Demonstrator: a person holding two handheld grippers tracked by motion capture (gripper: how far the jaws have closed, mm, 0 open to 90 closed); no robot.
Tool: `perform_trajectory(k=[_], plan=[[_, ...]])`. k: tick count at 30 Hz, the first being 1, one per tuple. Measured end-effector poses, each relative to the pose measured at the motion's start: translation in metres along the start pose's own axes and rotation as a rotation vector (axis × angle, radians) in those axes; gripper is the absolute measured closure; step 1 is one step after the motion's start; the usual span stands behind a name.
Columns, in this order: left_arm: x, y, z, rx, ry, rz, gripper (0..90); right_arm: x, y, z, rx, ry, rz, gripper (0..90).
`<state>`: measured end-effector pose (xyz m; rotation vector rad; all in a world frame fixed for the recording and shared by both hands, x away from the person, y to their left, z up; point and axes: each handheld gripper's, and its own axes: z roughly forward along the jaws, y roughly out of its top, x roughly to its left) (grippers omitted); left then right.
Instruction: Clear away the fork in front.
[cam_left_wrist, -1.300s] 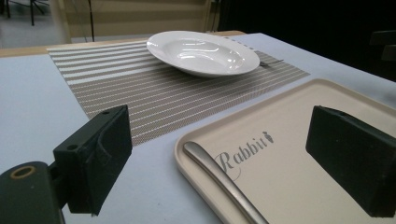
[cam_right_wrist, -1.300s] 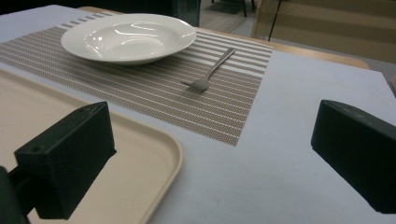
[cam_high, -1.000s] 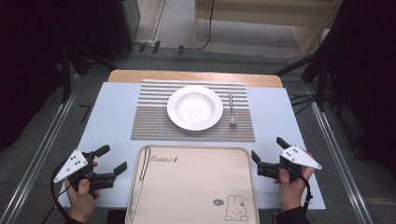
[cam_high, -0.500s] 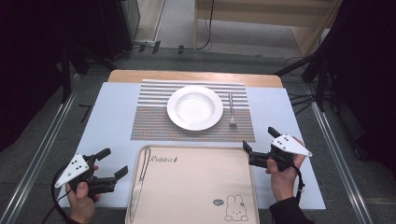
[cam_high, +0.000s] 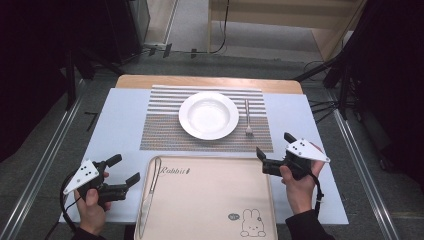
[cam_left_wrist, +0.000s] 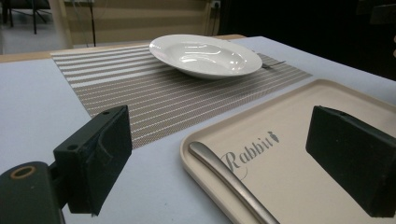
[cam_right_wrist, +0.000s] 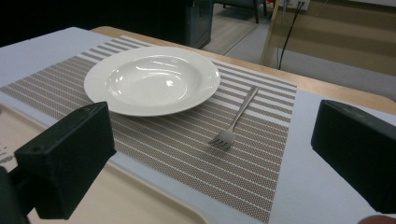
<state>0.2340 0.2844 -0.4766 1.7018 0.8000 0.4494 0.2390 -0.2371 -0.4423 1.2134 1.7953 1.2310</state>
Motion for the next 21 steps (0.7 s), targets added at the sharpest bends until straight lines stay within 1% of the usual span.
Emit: perform_trajectory(k=[4,8,12,14,17,19,21], plan=[[0.002,0.001,-0.001,-0.011,0.012,0.002,6.4,-0.003,0.003,0.004,0.009,0.002,0.005,0.0],[0.004,-0.001,-0.002,0.005,0.023,0.004,6.4,-0.006,0.006,0.01,0.02,0.011,0.001,0.0],[0.005,-0.001,-0.001,0.003,0.029,-0.004,6.4,-0.009,0.012,0.018,0.029,0.019,-0.002,0.0],[0.005,-0.001,0.001,0.006,0.037,-0.001,6.4,-0.01,0.015,0.021,0.032,0.022,0.005,0.0],[0.004,0.0,0.004,0.01,0.033,0.002,6.5,-0.012,0.021,0.026,0.044,0.032,0.01,0.0],[0.004,0.0,0.005,0.008,0.03,0.007,6.5,-0.013,0.025,0.029,0.05,0.03,0.003,0.0],[0.004,0.0,0.006,0.004,0.028,0.003,6.5,-0.015,0.029,0.032,0.053,0.026,0.007,0.0]])
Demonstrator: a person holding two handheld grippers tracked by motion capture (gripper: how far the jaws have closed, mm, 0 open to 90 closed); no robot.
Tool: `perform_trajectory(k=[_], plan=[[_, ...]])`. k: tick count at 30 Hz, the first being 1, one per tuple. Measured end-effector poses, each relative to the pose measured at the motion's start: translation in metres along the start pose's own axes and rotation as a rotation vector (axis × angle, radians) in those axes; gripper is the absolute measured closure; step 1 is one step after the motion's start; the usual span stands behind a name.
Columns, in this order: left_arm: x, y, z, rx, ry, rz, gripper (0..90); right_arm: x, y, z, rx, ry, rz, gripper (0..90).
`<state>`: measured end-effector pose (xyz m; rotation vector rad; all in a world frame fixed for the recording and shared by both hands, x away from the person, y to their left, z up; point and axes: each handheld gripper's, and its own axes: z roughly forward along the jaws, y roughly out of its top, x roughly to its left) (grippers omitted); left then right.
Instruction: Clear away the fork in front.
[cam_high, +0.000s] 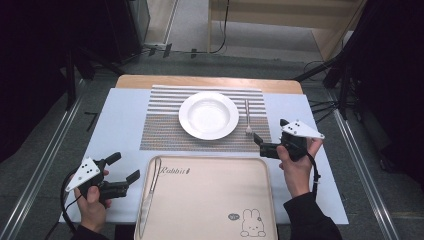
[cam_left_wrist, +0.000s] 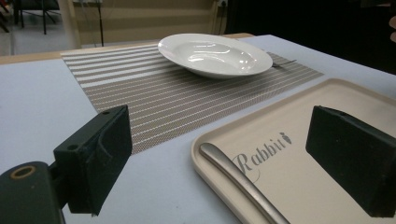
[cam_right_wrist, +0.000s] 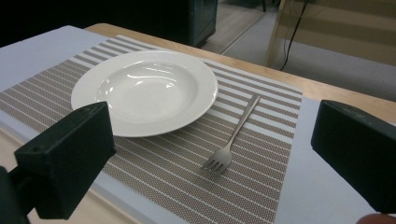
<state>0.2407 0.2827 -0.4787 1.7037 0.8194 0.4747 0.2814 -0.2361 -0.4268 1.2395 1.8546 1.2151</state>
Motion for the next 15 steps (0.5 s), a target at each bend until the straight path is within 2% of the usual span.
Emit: perform_trajectory(k=[5,9,15], plan=[[0.001,-0.002,-0.001,0.012,0.003,0.018,6.5,-0.005,0.005,0.011,0.023,0.0,0.011,0.0],[0.003,-0.004,-0.002,0.021,0.01,0.019,6.5,-0.006,0.008,0.023,0.043,-0.011,0.007,0.0],[0.004,-0.005,-0.005,0.014,0.019,0.006,6.5,-0.012,0.015,0.043,0.095,0.009,0.038,0.0]])
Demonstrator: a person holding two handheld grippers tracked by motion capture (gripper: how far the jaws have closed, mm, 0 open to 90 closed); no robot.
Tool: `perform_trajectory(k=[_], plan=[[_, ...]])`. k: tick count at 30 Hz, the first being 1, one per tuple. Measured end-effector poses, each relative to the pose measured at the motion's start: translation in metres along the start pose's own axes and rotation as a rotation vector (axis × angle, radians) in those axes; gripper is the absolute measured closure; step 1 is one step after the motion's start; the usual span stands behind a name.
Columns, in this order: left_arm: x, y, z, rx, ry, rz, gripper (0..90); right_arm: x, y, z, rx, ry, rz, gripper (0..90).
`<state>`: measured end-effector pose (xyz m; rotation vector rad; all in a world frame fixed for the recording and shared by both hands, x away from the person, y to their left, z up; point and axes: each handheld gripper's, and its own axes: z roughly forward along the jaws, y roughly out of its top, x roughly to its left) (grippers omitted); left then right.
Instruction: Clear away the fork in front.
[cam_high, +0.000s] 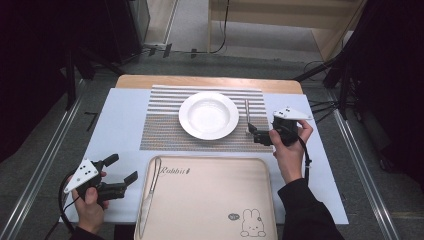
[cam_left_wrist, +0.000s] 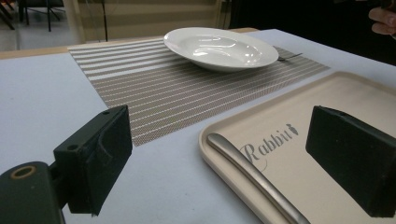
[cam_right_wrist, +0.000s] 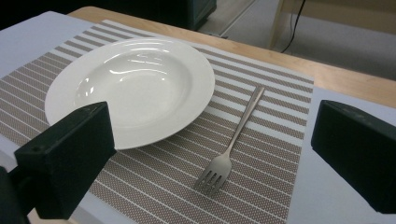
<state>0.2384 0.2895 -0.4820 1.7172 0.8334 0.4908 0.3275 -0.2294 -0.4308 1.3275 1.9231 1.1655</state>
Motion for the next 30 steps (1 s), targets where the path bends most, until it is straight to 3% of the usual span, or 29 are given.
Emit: perform_trajectory(k=[12,13,15,21,26,30], plan=[[0.002,-0.001,0.0,-0.001,0.01,-0.004,6.5,-0.01,0.017,0.034,0.079,0.021,0.042,0.0],[0.002,-0.001,0.0,-0.001,0.009,-0.006,6.5,-0.011,0.018,0.036,0.076,0.016,0.053,5.0],[0.002,-0.001,0.0,0.002,0.009,-0.003,6.5,-0.01,0.019,0.04,0.081,-0.039,0.063,12.8],[0.001,-0.001,0.001,0.002,0.006,-0.003,6.5,-0.016,0.02,0.057,0.134,-0.035,0.095,12.8],[0.002,-0.002,0.003,0.006,0.005,-0.008,6.5,-0.019,0.02,0.069,0.188,-0.079,0.069,12.9],[0.002,-0.002,0.003,0.005,0.006,-0.008,6.5,-0.022,0.019,0.078,0.236,-0.101,0.087,13.9]])
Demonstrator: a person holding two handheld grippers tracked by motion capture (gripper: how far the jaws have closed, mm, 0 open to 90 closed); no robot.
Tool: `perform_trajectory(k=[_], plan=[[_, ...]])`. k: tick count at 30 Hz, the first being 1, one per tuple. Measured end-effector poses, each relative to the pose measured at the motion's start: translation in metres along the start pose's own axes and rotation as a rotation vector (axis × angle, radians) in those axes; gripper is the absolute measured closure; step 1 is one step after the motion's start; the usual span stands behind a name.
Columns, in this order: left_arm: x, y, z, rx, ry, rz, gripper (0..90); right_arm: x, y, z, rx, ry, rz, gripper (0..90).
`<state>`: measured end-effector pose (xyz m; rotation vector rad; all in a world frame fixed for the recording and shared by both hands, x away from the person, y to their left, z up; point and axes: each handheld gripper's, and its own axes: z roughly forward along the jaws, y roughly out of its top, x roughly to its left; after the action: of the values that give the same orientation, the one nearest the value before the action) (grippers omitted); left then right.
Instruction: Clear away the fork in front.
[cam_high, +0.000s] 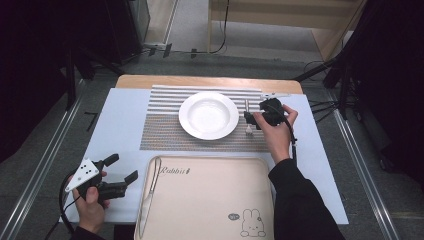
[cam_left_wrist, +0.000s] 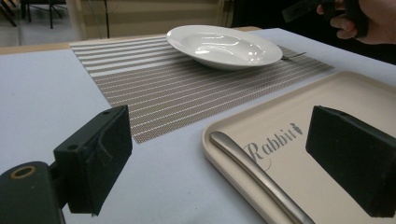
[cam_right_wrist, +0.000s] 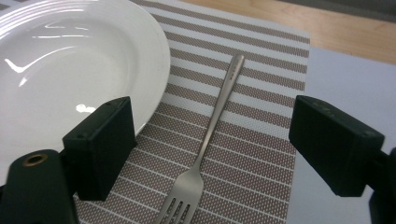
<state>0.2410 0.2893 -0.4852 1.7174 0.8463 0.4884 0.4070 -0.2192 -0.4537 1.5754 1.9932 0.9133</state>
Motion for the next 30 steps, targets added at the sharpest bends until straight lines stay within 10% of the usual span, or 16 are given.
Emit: perform_trajectory(k=[30], plan=[[-0.001,-0.002,0.0,0.014,-0.013,0.006,6.5,0.007,0.012,0.046,0.18,-0.094,0.02,60.8]])
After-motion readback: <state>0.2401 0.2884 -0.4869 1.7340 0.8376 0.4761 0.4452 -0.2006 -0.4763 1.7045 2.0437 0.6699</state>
